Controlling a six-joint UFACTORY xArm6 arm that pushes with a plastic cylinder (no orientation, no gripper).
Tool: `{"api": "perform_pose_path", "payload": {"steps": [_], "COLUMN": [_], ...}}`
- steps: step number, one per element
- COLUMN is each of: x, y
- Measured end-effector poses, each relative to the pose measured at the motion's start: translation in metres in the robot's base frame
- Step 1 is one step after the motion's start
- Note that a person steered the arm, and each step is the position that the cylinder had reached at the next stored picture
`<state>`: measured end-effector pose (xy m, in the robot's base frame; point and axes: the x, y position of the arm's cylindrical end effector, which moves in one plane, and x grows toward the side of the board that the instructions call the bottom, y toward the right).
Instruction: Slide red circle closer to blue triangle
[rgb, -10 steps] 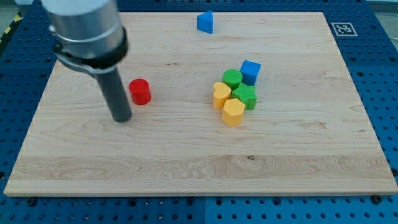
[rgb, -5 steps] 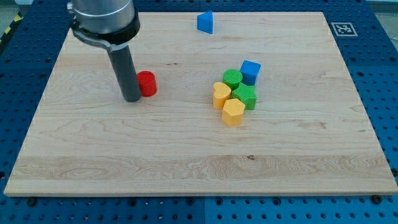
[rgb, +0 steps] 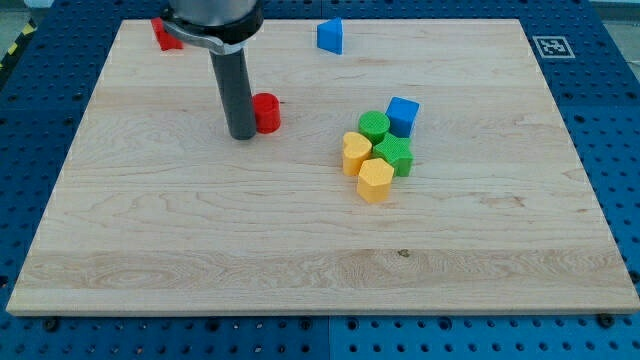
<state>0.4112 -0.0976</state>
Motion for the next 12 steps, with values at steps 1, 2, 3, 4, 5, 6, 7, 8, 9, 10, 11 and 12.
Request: {"api": "perform_pose_path", "payload": {"steps": [1, 2, 3, 4, 5, 6, 7, 8, 9, 10, 11, 12], "x": [-0.005, -0.007, -0.019, -0.039, -0.056, -0.056, -0.056, -0.056, -0.064, -0.082, -0.085, -0.089], "y": [0.000, 0.018, 0.022, 0.022, 0.023, 0.048, 0.066, 0.086, 0.088, 0.076, 0.075, 0.075]}}
